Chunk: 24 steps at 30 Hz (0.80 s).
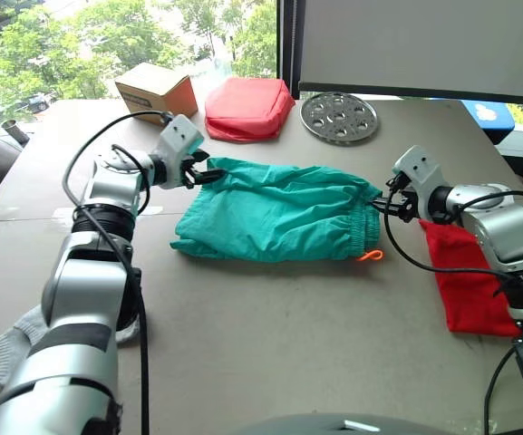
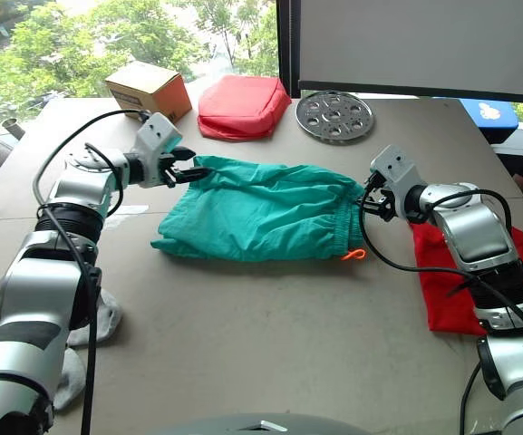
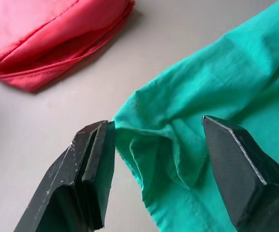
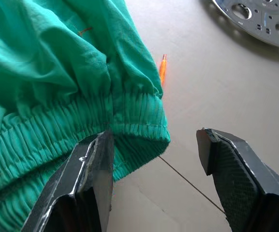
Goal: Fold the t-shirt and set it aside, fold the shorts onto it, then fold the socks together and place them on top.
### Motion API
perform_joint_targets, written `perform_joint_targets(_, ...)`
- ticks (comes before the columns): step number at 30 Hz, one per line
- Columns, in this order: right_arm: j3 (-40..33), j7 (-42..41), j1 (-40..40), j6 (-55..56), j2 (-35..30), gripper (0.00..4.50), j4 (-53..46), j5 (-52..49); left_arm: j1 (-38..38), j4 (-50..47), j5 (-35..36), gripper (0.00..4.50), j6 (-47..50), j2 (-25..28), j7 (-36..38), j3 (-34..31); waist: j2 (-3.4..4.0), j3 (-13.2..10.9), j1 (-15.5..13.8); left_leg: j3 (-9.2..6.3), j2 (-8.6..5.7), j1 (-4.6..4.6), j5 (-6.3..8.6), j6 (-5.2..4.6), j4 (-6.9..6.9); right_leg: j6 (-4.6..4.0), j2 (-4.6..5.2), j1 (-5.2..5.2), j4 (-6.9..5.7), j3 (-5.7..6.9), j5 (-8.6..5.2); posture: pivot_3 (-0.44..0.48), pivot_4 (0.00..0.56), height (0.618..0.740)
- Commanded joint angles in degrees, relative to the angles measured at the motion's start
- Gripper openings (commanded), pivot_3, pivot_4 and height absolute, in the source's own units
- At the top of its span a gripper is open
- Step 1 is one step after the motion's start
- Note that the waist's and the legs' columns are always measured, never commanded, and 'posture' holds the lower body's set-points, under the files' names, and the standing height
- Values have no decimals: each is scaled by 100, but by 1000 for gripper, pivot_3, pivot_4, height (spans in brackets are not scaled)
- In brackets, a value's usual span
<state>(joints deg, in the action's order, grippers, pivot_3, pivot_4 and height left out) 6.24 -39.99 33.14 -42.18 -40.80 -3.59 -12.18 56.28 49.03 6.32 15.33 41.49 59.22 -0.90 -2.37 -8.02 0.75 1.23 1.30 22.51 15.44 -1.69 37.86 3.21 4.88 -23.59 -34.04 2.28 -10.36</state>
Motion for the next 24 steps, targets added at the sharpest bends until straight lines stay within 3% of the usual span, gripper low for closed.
perform_joint_targets(1,-902,-26,-385,358,-45,3827,-684,-368,-760,-1929,1256,3104,1719,367,167,-1083,1,1,-1,-1,0,-2,0,0,6,1,0,3,-2,0,0,0,150,739)
perform_joint_targets(2,-1036,-84,-541,454,-33,4324,-810,-461,-1058,-2447,1558,3104,2149,415,95,-1367,1,3,1,-2,1,-2,0,0,7,2,1,5,1,1,1,0,150,739)
perform_joint_targets(3,-1343,-167,-813,675,138,4462,-1036,-744,-1688,-3251,1988,3104,2703,383,-126,-1936,-1,8,-7,-12,4,-3,0,0,7,3,2,6,2,-1,2,0,150,739)
perform_joint_targets(7,-1799,-729,-1468,1130,395,4462,-1780,-1567,-3275,-5534,3420,3104,4601,-249,-1261,-3549,6,2,-14,-27,22,-33,2,1,1,4,5,25,8,-9,1,0,150,739)
perform_joint_targets(11,-1634,-1027,-1799,1068,619,4462,-2483,-2298,-4675,-7598,4297,3104,5307,-1948,-2821,-4110,3,0,-86,-34,17,-58,6,-4,2,5,11,53,22,-5,-1,0,150,739)
perform_joint_targets(15,-1375,-935,-2035,1070,717,4462,-2856,-2399,-5492,-8371,4995,3104,5536,-3176,-4127,-4409,0,17,-139,-30,6,-90,21,-22,17,2,24,89,23,-22,-2,0,150,739)
perform_joint_targets(17,-1319,-951,-2147,1048,703,4500,-2996,-2497,-5781,-8528,5461,3885,5614,-3559,-4739,-4474,0,20,-174,-45,0,-81,20,-21,24,-23,12,87,23,-1,-15,0,150,739)
perform_joint_targets(18,-1283,-980,-2175,1055,676,4500,-3032,-2515,-5865,-8558,5614,4322,5597,-3661,-5011,-4481,4,21,-177,-46,2,-82,21,-21,24,-24,14,88,23,-1,-16,0,150,739)
perform_joint_targets(19,-1244,-1009,-2200,1086,635,4500,-3050,-2483,-5927,-8557,5803,4470,5544,-3774,-5299,-4499,8,22,-178,-45,1,-83,21,-22,24,-25,18,89,23,-3,-16,0,150,739)
perform_joint_targets(24,-1137,-1012,-2225,1184,537,4500,-3044,-2387,-5984,-8253,6146,4470,5407,-4028,-6455,-4034,7,24,-182,-39,-11,-83,22,-24,26,-25,20,89,27,-11,-17,0,150,739)
